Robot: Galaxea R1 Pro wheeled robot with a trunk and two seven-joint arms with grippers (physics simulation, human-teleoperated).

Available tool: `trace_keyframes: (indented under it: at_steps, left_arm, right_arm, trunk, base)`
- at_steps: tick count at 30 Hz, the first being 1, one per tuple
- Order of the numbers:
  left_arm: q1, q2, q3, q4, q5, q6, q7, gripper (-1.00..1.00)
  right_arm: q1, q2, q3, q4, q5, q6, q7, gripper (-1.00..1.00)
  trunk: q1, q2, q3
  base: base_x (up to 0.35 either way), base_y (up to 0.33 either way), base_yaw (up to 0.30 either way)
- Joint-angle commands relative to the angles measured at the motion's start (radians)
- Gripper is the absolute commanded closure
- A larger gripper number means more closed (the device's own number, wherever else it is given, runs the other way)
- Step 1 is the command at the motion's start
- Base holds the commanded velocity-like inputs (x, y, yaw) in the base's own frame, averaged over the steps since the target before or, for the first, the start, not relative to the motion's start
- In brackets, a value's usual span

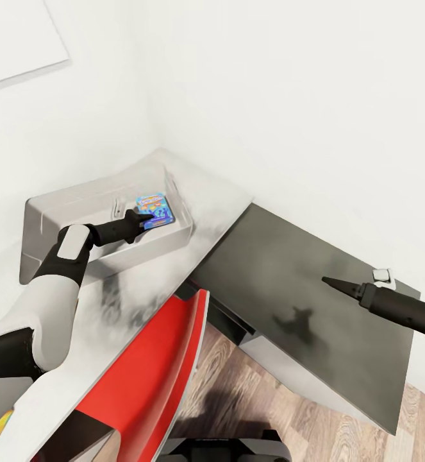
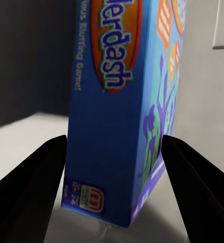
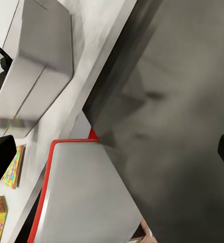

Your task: Put all the toys in the child's room - the three board games (two on the bed and one on the table), the two jigsaw puzzles on the table, and the tennis ball on the table - inside the toy box on the table in the child's room.

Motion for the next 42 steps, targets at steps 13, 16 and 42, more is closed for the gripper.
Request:
trace_keyframes:
  at_steps: [13,16,42]
  left_arm:
    - [-0.001,0.000,0.004,0.004,-0.011,0.005,-0.008,-1.00]
    - [-0.001,0.001,0.004,0.004,-0.012,0.005,-0.007,-1.00]
    - [-0.001,0.047,0.004,0.004,-0.007,0.024,0.026,-1.00]
  right_arm:
    - [-0.001,0.000,-0.001,0.000,0.005,0.005,0.006,-1.00]
    - [-0.001,0.000,-0.001,0.000,0.005,0.005,0.006,-1.00]
    - [-0.001,0.000,-0.002,0.000,0.004,0.005,0.005,-1.00]
  trunk:
    - [0.000,-0.001,-0.001]
    - [0.000,-0.001,-0.001]
    - [0.000,-0.001,-0.001]
  base:
    - [0.000,0.000,0.000]
    - [0.000,0.000,0.000]
    - [0.000,0.000,0.000]
